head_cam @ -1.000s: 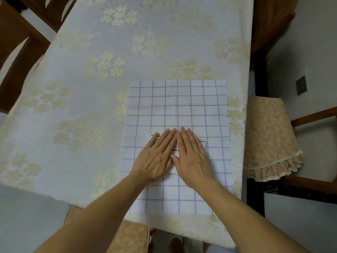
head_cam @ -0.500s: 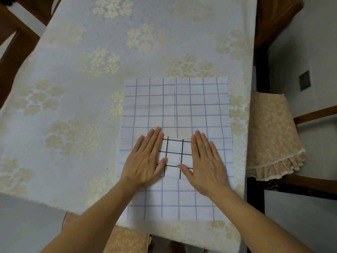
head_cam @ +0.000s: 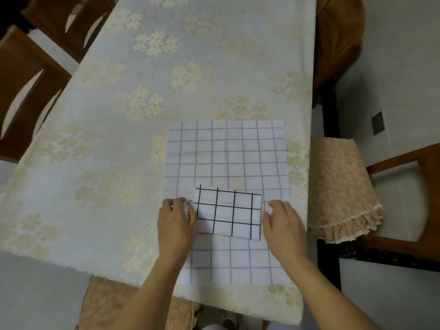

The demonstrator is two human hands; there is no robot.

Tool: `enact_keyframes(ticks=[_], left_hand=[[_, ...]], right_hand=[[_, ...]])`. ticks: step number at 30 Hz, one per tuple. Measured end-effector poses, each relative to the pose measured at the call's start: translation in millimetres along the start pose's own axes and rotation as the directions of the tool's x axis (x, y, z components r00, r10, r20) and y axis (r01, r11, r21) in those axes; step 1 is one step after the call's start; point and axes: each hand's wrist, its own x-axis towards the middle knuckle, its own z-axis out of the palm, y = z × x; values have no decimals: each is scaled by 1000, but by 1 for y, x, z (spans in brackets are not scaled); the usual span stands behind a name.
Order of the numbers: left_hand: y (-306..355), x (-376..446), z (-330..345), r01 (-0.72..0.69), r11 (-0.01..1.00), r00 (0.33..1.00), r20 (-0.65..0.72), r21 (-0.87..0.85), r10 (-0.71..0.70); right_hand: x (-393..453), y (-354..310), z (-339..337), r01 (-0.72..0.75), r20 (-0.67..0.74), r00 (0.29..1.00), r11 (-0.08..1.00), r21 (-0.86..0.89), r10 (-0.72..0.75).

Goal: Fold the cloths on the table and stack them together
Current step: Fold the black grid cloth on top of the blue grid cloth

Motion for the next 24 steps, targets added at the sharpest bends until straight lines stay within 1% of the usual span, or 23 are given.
enact_keyframes(ticks=[2, 4, 7, 12, 15, 18, 21, 22, 24], left_hand=[[9, -2, 2, 120, 989, 991, 67, -84, -115], [13, -3, 6, 177, 979, 981, 92, -98, -168], [18, -2, 8, 234, 969, 968, 111, -85, -224], [26, 4, 9, 318, 946, 944, 115, -63, -310], [25, 5, 11, 363, 930, 927, 127, -66, -353], [27, 7, 14, 420, 906, 900, 154, -48, -409], [25, 11, 18, 409, 911, 894, 178, 57, -412], [25, 13, 18, 398, 915, 897, 183, 64, -403], [24, 14, 16, 370, 929, 910, 193, 16, -366]], right_hand=[[1, -11, -1, -122, 57, 992, 984, 128, 115], [2, -19, 2, -225, 98, 973, 958, 176, 211], [6, -28, 5, -350, 135, 935, 920, 177, 329], [12, -38, 8, -487, 176, 871, 852, 191, 458], [15, -38, 9, -543, 234, 835, 812, 212, 497], [19, -35, 12, -563, 281, 819, 793, 230, 500], [21, -32, 13, -559, 303, 821, 789, 256, 484], [21, -32, 13, -546, 301, 829, 796, 261, 471], [22, -33, 11, -520, 293, 845, 813, 262, 446]])
